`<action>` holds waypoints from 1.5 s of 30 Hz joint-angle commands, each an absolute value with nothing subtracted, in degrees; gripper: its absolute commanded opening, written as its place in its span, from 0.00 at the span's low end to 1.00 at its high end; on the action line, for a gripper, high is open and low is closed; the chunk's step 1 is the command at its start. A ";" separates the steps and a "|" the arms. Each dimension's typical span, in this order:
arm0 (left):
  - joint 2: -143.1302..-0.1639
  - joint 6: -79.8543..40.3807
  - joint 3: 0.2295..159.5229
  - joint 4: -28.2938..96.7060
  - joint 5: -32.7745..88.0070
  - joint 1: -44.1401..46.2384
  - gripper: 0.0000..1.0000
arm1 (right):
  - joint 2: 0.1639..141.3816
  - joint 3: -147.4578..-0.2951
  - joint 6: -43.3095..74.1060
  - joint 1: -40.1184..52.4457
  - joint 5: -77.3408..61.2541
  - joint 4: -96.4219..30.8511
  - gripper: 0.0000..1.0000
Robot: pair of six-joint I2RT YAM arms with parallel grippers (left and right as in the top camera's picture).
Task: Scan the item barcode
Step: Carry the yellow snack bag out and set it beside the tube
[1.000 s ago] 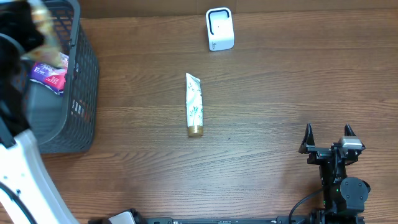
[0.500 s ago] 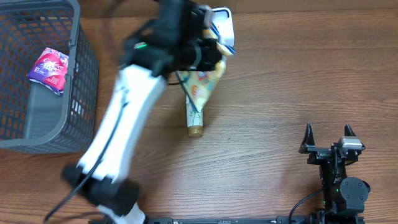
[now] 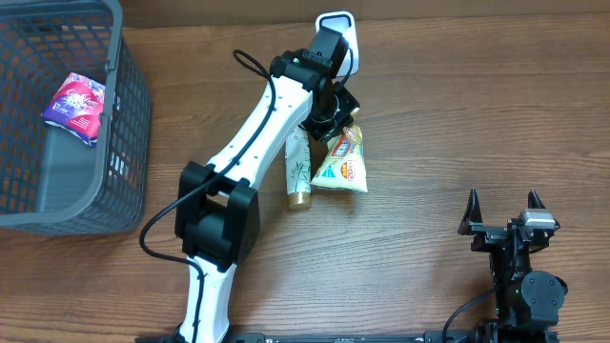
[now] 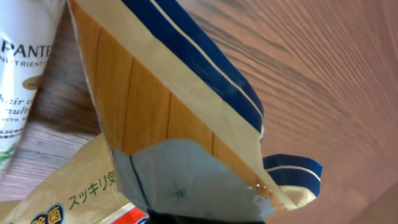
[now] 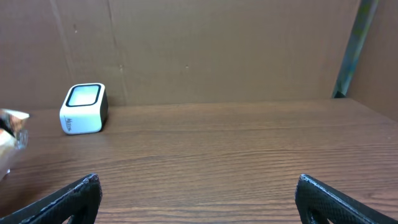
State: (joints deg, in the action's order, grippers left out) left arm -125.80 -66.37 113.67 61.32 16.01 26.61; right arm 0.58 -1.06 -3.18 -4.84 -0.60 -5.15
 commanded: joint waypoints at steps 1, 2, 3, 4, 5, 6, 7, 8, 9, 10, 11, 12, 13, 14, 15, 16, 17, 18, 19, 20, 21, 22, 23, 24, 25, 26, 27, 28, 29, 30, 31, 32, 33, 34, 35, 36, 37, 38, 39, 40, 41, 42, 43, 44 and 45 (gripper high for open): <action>-126.72 -73.73 113.97 60.49 14.70 26.65 0.12 | 0.16 -0.47 -3.46 -4.56 -0.05 -4.82 1.00; -126.72 -73.71 113.97 60.14 13.85 26.65 0.16 | 0.16 -0.47 -3.46 -4.56 -0.05 -4.84 1.00; -126.72 -73.17 113.99 59.40 11.75 26.65 0.24 | 0.16 -0.47 -3.46 -4.56 -0.05 -4.82 1.00; -126.72 -72.42 114.06 59.07 9.74 26.57 0.30 | 0.16 -0.47 -3.46 -4.56 -0.05 -4.82 1.00; -126.69 -71.64 114.06 58.70 8.19 26.50 0.40 | 0.16 -0.47 -3.46 -4.56 -0.05 -4.84 1.00; -126.69 -70.70 114.13 58.41 7.46 26.37 0.45 | 0.16 -0.47 -3.46 -4.56 -0.05 -4.82 1.00; -126.63 -68.93 114.58 58.22 7.29 26.02 0.54 | 0.16 -0.47 -3.46 -4.56 -0.05 -4.82 1.00; -126.63 -68.20 115.07 58.33 7.31 25.82 0.56 | 0.16 -0.47 -3.46 -4.56 -0.05 -4.82 1.00; -126.63 -66.76 116.20 58.59 7.33 25.50 0.60 | 0.16 -0.47 -3.46 -4.56 -0.05 -4.84 1.00; -126.63 -65.34 117.73 58.96 7.33 25.23 0.61 | 0.16 -0.47 -3.46 -4.56 -0.05 -4.82 1.00; -126.63 -63.90 119.57 59.64 7.29 25.02 0.62 | 0.16 -0.47 -3.46 -4.56 -0.05 -4.82 1.00; -126.63 -61.93 122.26 60.47 7.29 24.69 0.63 | 0.16 -0.47 -3.46 -4.56 -0.05 -4.82 1.00; -126.63 -60.20 124.66 61.34 7.25 24.45 0.63 | 0.16 -0.47 -3.46 -4.56 -0.05 -4.82 1.00; -126.63 -57.93 127.61 62.33 7.25 24.29 0.64 | 0.16 -0.47 -3.46 -4.56 -0.05 -4.84 1.00; -126.61 -54.50 131.92 63.70 7.25 24.10 0.65 | 0.16 -0.47 -3.46 -4.56 -0.05 -4.82 1.00; -126.61 -52.16 135.28 65.06 7.25 24.01 0.67 | 0.16 -0.47 -3.46 -4.56 -0.05 -4.82 1.00; -126.61 -48.66 140.22 67.16 7.25 23.86 0.69 | 0.16 -0.47 -3.46 -4.56 -0.05 -4.82 1.00; -126.61 -46.57 143.02 68.38 7.25 23.70 0.70 | 0.16 -0.47 -3.46 -4.56 -0.05 -4.82 1.00; -126.58 -43.03 147.24 70.50 7.25 23.51 0.76 | 0.16 -0.47 -3.46 -4.56 -0.05 -4.82 1.00; -126.52 -36.69 153.67 73.87 7.25 23.00 0.92 | 0.16 -0.47 -3.46 -4.56 -0.05 -4.82 1.00; -126.41 -32.58 157.18 75.81 7.22 22.65 0.99 | 0.16 -0.47 -3.46 -4.56 -0.05 -4.82 1.00; -126.26 -27.53 161.14 78.02 7.07 22.15 1.00 | 0.16 -0.47 -3.46 -4.56 -0.05 -4.82 1.00; -125.89 -21.54 165.88 81.06 6.22 21.19 1.00 | 0.16 -0.47 -3.46 -4.56 -0.05 -4.82 1.00; -125.67 -19.57 168.88 82.98 4.54 20.32 1.00 | 0.16 -0.47 -3.46 -4.56 -0.05 -4.82 1.00; -125.27 -19.07 173.14 86.19 0.14 18.52 1.00 | 0.16 -0.47 -3.46 -4.56 -0.05 -4.82 1.00; -124.84 -19.29 176.61 89.03 -3.99 16.12 1.00 | 0.16 -0.47 -3.46 -4.56 -0.05 -4.82 1.00; -124.31 -19.75 180.09 92.53 -6.79 11.73 1.00 | 0.16 -0.47 -3.46 -4.56 -0.05 -4.82 1.00; -123.52 -20.38 179.98 93.49 -6.83 9.02 1.00 | 0.16 -0.47 -3.46 -4.56 -0.05 -4.82 1.00; -123.07 -21.34 180.00 94.59 -6.72 6.11 1.00 | 0.16 -0.47 -3.46 -4.56 -0.05 -4.82 1.00; -122.72 -22.37 180.00 95.64 -6.52 2.85 1.00 | 0.16 -0.47 -3.46 -4.56 -0.05 -4.82 1.00; -122.69 -24.12 180.00 96.79 -6.55 -2.76 1.00 | 0.16 -0.47 -3.46 -4.56 -0.05 -4.82 1.00; -122.85 -24.60 179.78 96.79 -6.35 -5.19 1.00 | 0.16 -0.47 -3.46 -4.56 -0.05 -4.82 1.00; -123.26 -24.67 179.08 96.79 -5.93 -9.32 1.00 | 0.16 -0.47 -3.46 -4.56 -0.05 -4.84 1.00; -123.74 -24.71 178.34 96.79 -5.91 -12.58 1.00 | 0.16 -0.47 -3.46 -4.56 -0.05 -4.82 1.00; -124.05 -24.73 177.86 96.79 -5.91 -14.09 1.00 | 0.16 -0.47 -3.46 -4.56 -0.05 -4.84 1.00; -124.81 -24.71 176.42 96.71 -5.96 -17.89 1.00 | 0.16 -0.47 -3.46 -4.56 -0.05 -4.82 1.00; -125.38 -24.67 175.43 96.49 -6.26 -19.94 1.00 | 0.16 -0.47 -3.46 -4.56 -0.05 -4.82 1.00; -126.02 -24.64 174.23 95.96 -6.57 -21.80 1.00 | 0.16 -0.47 -3.46 -4.56 -0.05 -4.82 1.00; -126.39 -24.64 173.01 95.37 -6.61 -23.27 0.99 | 0.16 -0.47 -3.46 -4.56 -0.05 -4.82 1.00; -127.00 -24.67 170.50 93.93 -6.57 -25.23 1.00 | 0.16 -0.47 -3.46 -4.56 -0.05 -4.82 1.00; -127.39 -24.51 168.77 92.77 -6.57 -26.24 1.00 | 0.16 -0.47 -3.46 -4.56 -0.05 -4.82 1.00; -127.87 -23.77 167.11 91.72 -6.57 -26.92 1.00 | 0.16 -0.47 -3.46 -4.56 -0.05 -4.82 1.00; -128.79 -21.50 165.21 90.76 -6.59 -27.51 1.00 | 0.16 -0.47 -3.46 -4.56 -0.05 -4.82 1.00; -129.49 -19.90 163.94 90.28 -6.59 -27.81 1.00 | 0.16 -0.47 -3.46 -4.56 -0.05 -4.84 1.00; -130.50 -18.63 162.56 89.65 -6.59 -27.90 1.00 | 0.16 -0.47 -3.46 -4.56 -0.05 -4.82 1.00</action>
